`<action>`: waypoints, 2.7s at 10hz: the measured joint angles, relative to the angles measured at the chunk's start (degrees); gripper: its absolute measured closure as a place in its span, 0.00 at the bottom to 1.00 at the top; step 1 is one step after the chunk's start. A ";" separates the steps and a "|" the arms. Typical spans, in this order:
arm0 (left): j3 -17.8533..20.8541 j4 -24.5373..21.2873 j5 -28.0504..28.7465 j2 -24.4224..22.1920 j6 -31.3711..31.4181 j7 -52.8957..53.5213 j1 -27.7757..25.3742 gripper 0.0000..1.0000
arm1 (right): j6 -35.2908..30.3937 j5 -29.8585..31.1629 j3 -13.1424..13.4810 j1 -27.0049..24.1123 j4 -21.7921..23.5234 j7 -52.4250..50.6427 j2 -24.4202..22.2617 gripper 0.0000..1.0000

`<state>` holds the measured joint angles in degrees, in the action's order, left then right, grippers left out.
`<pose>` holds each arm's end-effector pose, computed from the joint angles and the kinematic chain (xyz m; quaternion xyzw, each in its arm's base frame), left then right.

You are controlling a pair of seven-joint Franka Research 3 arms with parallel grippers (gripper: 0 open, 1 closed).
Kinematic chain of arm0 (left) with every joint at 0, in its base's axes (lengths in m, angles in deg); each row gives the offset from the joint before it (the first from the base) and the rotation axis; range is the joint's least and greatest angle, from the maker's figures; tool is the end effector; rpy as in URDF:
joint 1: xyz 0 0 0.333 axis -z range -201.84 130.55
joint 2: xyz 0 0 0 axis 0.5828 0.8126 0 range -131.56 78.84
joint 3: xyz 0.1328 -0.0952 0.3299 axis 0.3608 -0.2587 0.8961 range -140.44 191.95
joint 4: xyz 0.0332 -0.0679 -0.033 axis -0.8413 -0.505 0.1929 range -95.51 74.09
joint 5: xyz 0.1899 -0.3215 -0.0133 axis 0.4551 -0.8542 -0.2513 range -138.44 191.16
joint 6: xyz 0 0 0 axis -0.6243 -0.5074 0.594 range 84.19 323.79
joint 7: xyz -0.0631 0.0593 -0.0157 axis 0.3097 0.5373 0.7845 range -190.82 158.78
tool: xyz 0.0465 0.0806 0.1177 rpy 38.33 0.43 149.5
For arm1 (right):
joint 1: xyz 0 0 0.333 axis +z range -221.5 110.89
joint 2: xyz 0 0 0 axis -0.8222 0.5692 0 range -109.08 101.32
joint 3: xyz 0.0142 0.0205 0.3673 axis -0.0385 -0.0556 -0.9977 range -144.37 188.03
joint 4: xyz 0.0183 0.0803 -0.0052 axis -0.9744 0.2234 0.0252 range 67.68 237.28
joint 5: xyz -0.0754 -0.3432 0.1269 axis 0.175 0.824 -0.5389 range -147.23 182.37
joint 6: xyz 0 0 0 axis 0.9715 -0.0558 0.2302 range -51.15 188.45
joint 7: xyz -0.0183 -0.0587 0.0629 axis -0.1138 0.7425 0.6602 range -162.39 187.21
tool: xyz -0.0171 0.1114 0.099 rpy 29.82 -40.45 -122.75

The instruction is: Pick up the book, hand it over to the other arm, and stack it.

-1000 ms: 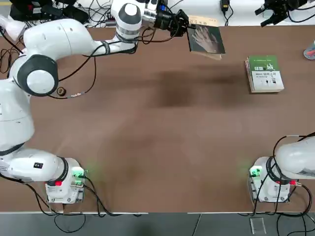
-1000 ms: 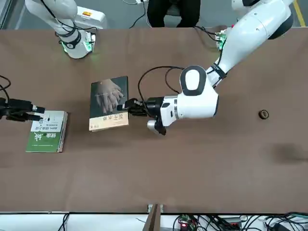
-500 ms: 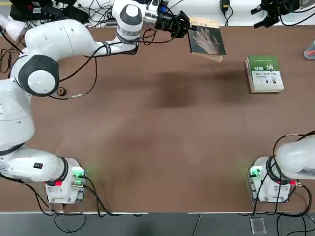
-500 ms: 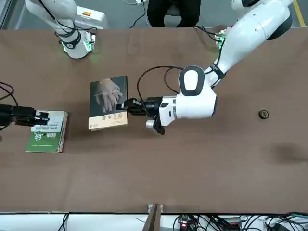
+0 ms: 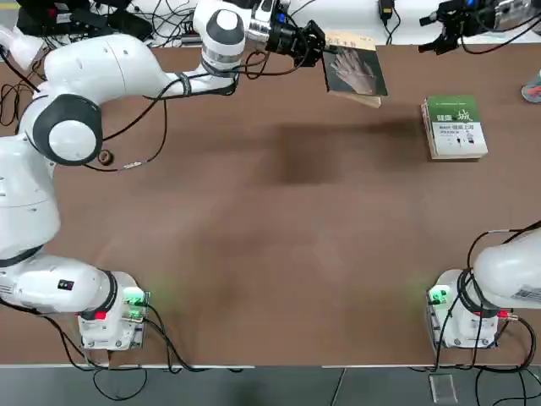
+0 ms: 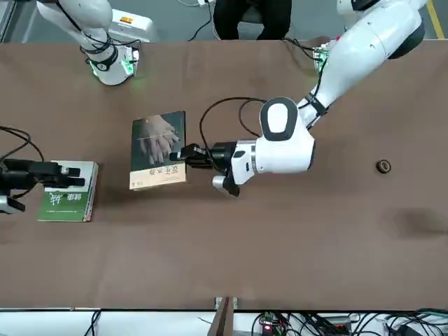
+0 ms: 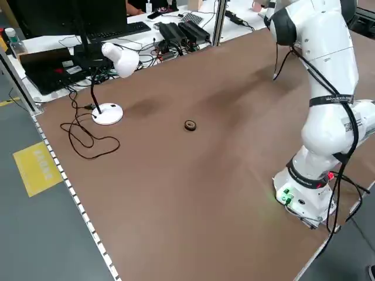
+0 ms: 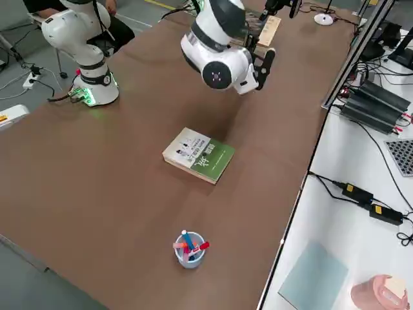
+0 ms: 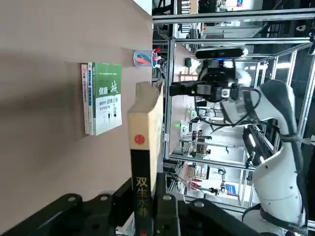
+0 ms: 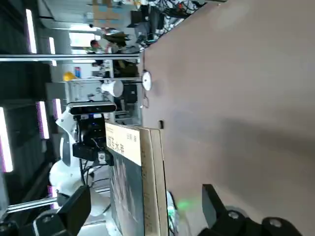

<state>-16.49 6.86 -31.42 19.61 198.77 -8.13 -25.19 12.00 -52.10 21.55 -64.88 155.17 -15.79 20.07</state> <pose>0.6177 -0.5286 0.4406 0.7937 -0.0148 -0.0457 0.6064 0.6486 0.0382 0.4511 -0.8034 -0.0011 0.0208 0.5951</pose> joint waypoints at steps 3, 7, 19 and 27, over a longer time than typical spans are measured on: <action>0.00 0.03 0.00 0.19 0.00 0.00 0.00 0.96 | -0.22 -4.62 -0.26 0.00 2.90 -2.93 1.46 0.00; 0.00 0.12 0.00 0.21 0.00 0.00 0.00 0.96 | -0.23 -6.98 -1.70 0.56 6.08 -3.57 2.08 0.00; 0.00 0.14 -0.01 0.60 0.00 0.00 0.01 0.96 | -0.37 -11.35 -8.18 1.23 10.95 -0.30 2.00 0.00; 0.00 0.14 -0.01 0.74 0.00 0.00 0.03 0.96 | -0.57 -11.35 -10.08 1.26 13.85 0.74 1.81 0.00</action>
<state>-16.49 7.00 -31.43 20.35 198.77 -8.13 -25.16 11.43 -63.45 11.47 -63.62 169.02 -15.06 21.88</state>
